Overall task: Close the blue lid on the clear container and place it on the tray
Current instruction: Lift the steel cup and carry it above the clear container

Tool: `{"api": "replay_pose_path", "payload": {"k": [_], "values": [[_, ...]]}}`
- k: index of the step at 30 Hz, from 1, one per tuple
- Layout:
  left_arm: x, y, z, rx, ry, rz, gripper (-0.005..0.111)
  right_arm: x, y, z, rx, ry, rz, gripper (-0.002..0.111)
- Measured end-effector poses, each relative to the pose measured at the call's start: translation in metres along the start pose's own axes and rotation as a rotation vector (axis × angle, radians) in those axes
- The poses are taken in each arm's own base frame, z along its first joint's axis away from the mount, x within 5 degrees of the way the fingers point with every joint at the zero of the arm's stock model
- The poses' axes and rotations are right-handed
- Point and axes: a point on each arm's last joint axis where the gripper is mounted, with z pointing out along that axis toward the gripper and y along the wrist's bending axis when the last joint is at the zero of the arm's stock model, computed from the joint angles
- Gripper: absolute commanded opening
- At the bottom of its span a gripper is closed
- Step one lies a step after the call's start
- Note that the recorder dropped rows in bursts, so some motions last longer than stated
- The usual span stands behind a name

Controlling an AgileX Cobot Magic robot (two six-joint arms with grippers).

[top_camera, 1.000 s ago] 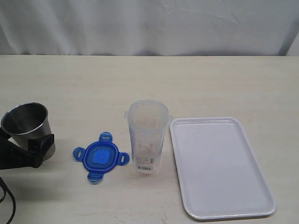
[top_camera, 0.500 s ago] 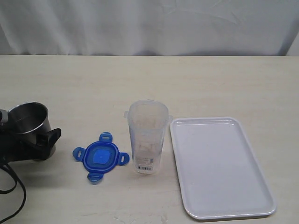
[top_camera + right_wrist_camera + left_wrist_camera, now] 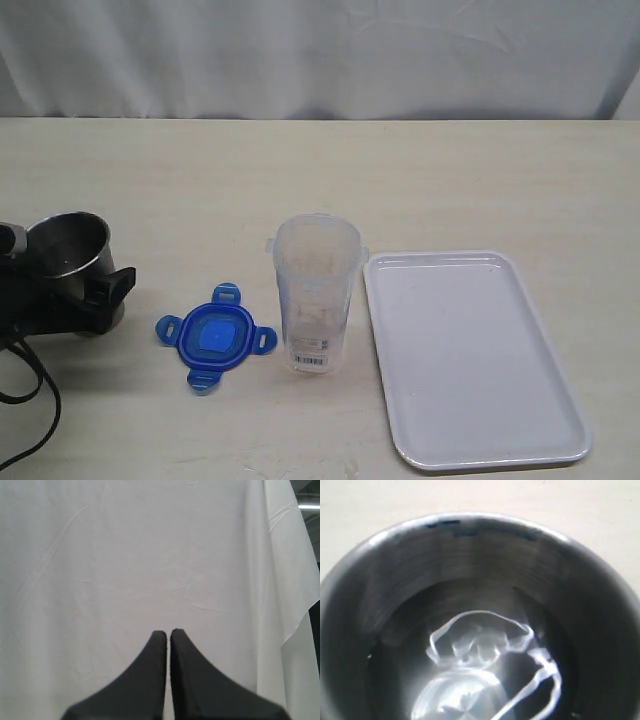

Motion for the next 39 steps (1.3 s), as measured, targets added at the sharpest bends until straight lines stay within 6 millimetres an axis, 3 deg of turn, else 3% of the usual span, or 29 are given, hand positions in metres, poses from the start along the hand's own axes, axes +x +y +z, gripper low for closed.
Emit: {"api": "replay_pose_path", "payload": {"k": [14, 23, 27, 39], "values": [[-0.002, 0.0, 0.0, 0.006, -0.031, 0.004, 0.093, 0.0, 0.0, 0.0, 0.0, 0.0, 0.0, 0.004], [-0.002, -0.004, 0.0, 0.045, -0.027, 0.027, 0.035, 0.0, 0.0, 0.0, 0.0, 0.0, 0.0, 0.004], [-0.001, -0.006, 0.0, 0.074, -0.024, 0.042, 0.003, 0.0, 0.0, 0.0, 0.0, 0.0, 0.0, 0.004], [-0.003, -0.015, -0.001, 0.173, -0.061, 0.084, 0.0, 0.0, 0.0, 0.0, 0.0, 0.0, 0.0, 0.004]]}}
